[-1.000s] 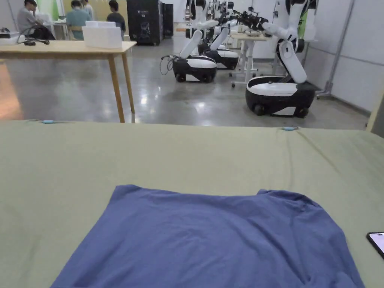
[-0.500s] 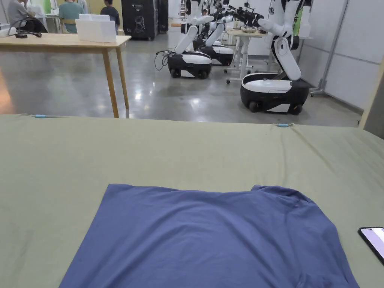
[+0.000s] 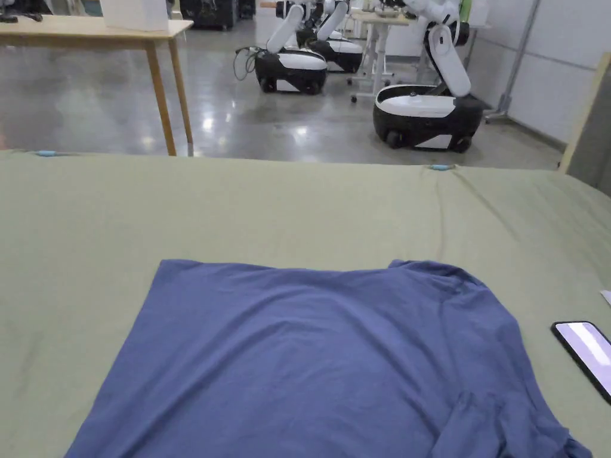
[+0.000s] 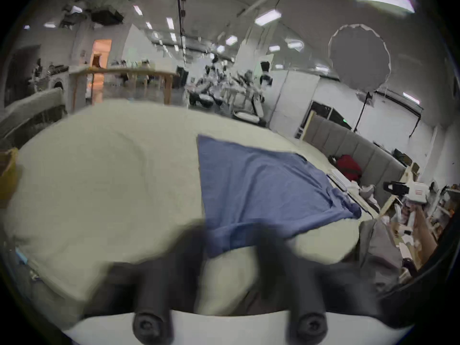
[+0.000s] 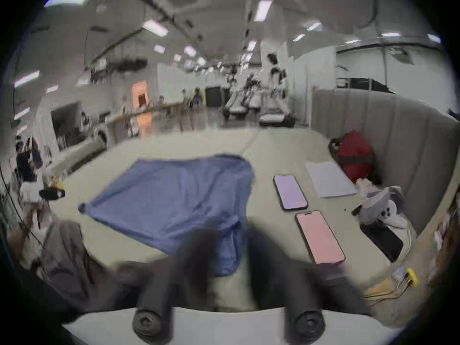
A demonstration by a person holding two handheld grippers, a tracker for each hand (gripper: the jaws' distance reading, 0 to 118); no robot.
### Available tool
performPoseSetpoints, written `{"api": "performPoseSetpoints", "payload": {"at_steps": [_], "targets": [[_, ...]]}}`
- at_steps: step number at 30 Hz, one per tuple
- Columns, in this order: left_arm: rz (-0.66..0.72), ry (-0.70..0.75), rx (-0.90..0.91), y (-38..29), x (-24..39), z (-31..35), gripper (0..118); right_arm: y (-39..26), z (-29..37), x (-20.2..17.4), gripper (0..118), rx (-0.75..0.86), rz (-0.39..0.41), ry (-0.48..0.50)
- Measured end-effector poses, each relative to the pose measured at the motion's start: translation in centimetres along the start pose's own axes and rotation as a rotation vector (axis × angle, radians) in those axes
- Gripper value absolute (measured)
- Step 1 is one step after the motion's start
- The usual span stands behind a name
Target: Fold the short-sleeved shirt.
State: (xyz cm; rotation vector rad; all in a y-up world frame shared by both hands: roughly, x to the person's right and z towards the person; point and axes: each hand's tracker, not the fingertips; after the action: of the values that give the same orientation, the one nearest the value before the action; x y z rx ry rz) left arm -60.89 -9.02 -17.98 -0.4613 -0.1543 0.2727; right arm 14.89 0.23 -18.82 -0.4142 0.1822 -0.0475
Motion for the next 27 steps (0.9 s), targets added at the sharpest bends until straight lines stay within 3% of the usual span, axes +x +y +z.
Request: {"api": "performPoseSetpoints", "payload": {"at_steps": [2,7,8,9,10,11,12,22,24,25,26,27], "targets": [[-0.042,0.051,0.021,0.7,1.0,0.6,0,-0.5,0.6,-0.8,0,0.001,0.012,0.003],[-0.039,-0.015,-0.049,0.7,2.1,-1.5,0,-1.0,-0.9,-3.4,0,-0.068,0.084,0.056],[-0.05,-0.018,-0.068,0.8,2.3,-2.5,10,-0.7,-1.4,-3.8,0,-0.076,0.085,0.067],[-0.065,-0.016,-0.098,0.7,2.3,-3.5,28,-0.8,-1.7,-4.2,0,-0.078,0.084,0.071],[-0.079,-0.013,-0.131,0.4,1.6,-4.0,57,-0.8,-2.0,-4.5,0,-0.083,0.085,0.077],[-0.069,-0.007,-0.169,0.2,1.3,-5.0,99,-0.8,-2.2,-4.7,0,-0.083,0.092,0.08],[-0.046,0.0,-0.229,-0.3,1.0,-6.2,111,-0.7,-2.4,-4.8,0,-0.086,0.1,0.084],[-0.114,0.023,-0.267,-3.0,-1.6,-11.2,107,-1.1,-2.8,-5.3,0,-0.145,0.122,0.054],[-0.135,0.018,-0.233,-3.2,-1.4,-11.0,91,-1.1,-2.8,-5.0,0,-0.149,0.119,0.052],[-0.159,0.016,-0.215,-3.2,-1.4,-10.9,74,-1.2,-2.9,-5.0,0,-0.154,0.12,0.05],[-0.17,0.012,-0.223,-3.3,-0.6,-11.2,42,-1.3,-3.1,-5.1,0,-0.163,0.123,0.044],[-0.178,0.008,-0.243,-3.6,-0.6,-11.5,22,-1.4,-3.3,-5.0,0,-0.171,0.123,0.037]]}}
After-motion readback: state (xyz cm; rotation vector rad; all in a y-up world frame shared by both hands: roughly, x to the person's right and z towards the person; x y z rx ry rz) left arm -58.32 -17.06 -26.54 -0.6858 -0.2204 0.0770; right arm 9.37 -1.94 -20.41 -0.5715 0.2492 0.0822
